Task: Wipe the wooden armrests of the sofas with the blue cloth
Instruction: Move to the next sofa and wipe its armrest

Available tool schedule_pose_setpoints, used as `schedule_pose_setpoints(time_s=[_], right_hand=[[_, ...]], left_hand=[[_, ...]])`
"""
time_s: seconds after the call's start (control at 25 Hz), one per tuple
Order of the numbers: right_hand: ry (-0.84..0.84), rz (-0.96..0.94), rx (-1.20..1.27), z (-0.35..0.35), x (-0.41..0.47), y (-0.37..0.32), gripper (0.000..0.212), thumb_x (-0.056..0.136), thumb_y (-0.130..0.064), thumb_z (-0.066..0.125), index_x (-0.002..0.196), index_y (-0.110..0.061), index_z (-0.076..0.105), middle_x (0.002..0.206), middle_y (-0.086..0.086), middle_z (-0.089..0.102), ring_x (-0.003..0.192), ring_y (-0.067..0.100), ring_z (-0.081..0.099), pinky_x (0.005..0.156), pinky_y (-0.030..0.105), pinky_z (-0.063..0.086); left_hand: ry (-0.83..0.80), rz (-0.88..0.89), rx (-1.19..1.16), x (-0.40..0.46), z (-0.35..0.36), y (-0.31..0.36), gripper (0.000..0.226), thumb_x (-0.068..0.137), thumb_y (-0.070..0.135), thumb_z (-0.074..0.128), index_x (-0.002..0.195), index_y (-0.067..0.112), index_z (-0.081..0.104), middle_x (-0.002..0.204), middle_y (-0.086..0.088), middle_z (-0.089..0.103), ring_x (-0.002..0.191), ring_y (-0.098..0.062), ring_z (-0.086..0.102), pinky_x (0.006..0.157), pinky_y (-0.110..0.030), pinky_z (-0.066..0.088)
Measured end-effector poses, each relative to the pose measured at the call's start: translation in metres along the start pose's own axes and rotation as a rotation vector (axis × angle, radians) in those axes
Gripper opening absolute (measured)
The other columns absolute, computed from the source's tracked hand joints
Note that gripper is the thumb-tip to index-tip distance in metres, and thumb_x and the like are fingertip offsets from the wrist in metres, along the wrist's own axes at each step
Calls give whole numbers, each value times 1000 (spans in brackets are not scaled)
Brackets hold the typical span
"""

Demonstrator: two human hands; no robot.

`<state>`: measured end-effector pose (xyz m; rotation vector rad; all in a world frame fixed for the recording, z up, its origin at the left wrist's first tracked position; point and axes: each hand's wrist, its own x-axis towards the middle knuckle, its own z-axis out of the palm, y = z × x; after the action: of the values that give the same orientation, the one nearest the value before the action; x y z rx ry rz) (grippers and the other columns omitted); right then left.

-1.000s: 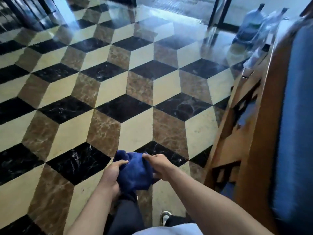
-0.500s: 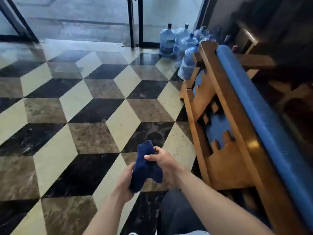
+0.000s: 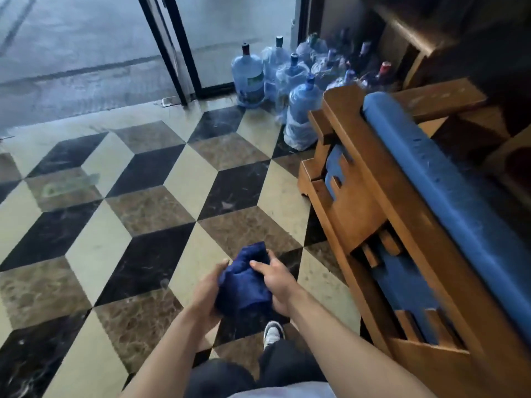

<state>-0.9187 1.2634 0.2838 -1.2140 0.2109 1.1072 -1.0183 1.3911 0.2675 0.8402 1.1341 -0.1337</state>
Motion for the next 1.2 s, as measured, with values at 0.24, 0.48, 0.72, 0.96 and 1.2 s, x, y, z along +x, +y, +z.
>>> schedule_pose_setpoints(time_s=[0.24, 0.48, 0.72, 0.96, 1.2], right_hand=[[25, -84, -67, 37, 127, -143, 36, 91, 3, 56, 127, -1, 56, 121, 22, 69, 108, 33, 69, 90, 40, 60], [486, -277, -222, 38, 278, -257, 15, 98, -8, 62, 111, -2, 65, 111, 18, 74, 99, 29, 71, 82, 30, 57], [795, -288, -311, 47, 374, -366, 16, 102, -24, 53, 105, -10, 60, 103, 7, 68, 97, 23, 63, 80, 28, 47], [993, -210, -124, -30, 474, -448, 25, 102, -22, 52, 120, -6, 60, 115, 8, 65, 112, 28, 60, 89, 27, 39], [1116, -20, 112, -99, 538, -503, 39, 102, -23, 51, 136, -3, 54, 139, 18, 59, 130, 37, 53, 107, 38, 40]], left_hand=[[-322, -75, -190, 104, 50, 162, 63, 87, 54, 68, 134, 11, 67, 130, -21, 70, 112, -38, 71, 93, -52, 58], [-183, 135, 90, 230, 115, 325, 34, 88, 24, 73, 119, 10, 70, 116, -20, 76, 107, -40, 72, 98, -58, 55], [-171, 509, 616, 313, 191, 463, 9, 96, 21, 64, 101, 29, 67, 104, 2, 76, 99, -20, 72, 94, -48, 56], [-286, 425, 827, 432, 314, 541, 16, 90, 14, 68, 100, 27, 66, 102, 0, 76, 96, -23, 74, 89, -51, 60], [-247, 333, 1120, 510, 428, 572, 30, 88, 13, 70, 106, 25, 49, 108, -17, 70, 95, -38, 71, 86, -60, 59]])
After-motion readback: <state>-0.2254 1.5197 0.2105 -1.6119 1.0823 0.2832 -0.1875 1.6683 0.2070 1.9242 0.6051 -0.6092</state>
